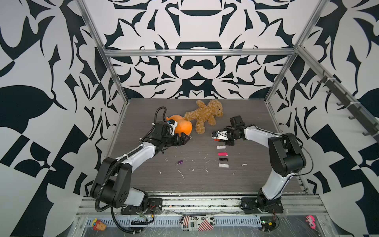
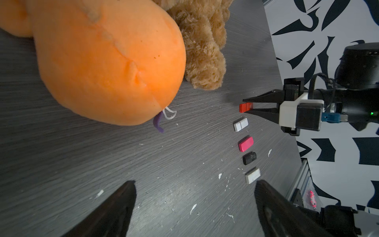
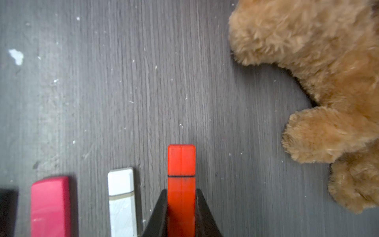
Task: Close the usb drive cover
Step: Close the cover of the USB drive, then place the USB drive at the center of the board.
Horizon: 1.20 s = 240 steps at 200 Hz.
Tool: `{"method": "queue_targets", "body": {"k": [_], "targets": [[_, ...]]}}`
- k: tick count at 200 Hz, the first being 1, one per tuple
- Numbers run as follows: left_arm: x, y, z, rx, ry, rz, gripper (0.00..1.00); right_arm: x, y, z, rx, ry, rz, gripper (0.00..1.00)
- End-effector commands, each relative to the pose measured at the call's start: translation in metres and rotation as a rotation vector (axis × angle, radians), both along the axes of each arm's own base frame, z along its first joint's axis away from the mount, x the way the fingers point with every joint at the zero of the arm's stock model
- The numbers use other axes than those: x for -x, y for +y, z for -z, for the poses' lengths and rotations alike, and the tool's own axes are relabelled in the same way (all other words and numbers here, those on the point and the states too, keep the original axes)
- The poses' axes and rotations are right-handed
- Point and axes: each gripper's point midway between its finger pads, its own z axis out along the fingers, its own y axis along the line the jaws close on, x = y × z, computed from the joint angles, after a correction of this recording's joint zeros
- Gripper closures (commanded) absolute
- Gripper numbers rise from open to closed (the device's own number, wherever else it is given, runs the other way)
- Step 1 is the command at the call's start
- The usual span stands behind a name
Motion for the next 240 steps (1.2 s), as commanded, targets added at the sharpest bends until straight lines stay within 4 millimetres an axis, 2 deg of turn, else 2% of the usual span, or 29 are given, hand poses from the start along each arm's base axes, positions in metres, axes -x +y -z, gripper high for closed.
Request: {"method": "queue_targets", "body": {"k": [1, 52, 94, 144, 165, 206, 240], "targets": [[-0.002, 0.003, -0.009, -0.026, -0.023, 0.001, 0.05, -0.001, -0.004, -0.002, 0.04, -0.004, -0.037, 0.87], [-0.001, 0.008, -0.008, -0.046, -0.024, -0.015, 0.05, -0.005, -0.015, 0.015, 0.097, 0.025, -0.025, 0.86], [0.0, 0.008, -0.006, -0.05, -0.016, -0.012, 0.05, -0.011, -0.022, 0.021, 0.119, 0.031, -0.009, 0.85], [-0.001, 0.008, -0.005, -0.054, -0.016, -0.016, 0.05, -0.006, -0.023, 0.02, 0.118, 0.05, -0.032, 0.75], [-0.001, 0.008, -0.006, -0.053, -0.017, -0.015, 0.05, -0.005, -0.023, 0.021, 0.114, 0.065, -0.024, 0.66], [0.0, 0.011, -0.006, -0.063, -0.02, -0.024, 0.04, -0.011, -0.023, 0.012, 0.103, 0.05, -0.003, 0.63], [0.0, 0.021, -0.008, -0.063, -0.016, -0.056, 0.03, -0.02, -0.015, -0.024, 0.004, -0.028, 0.026, 0.63]]}}
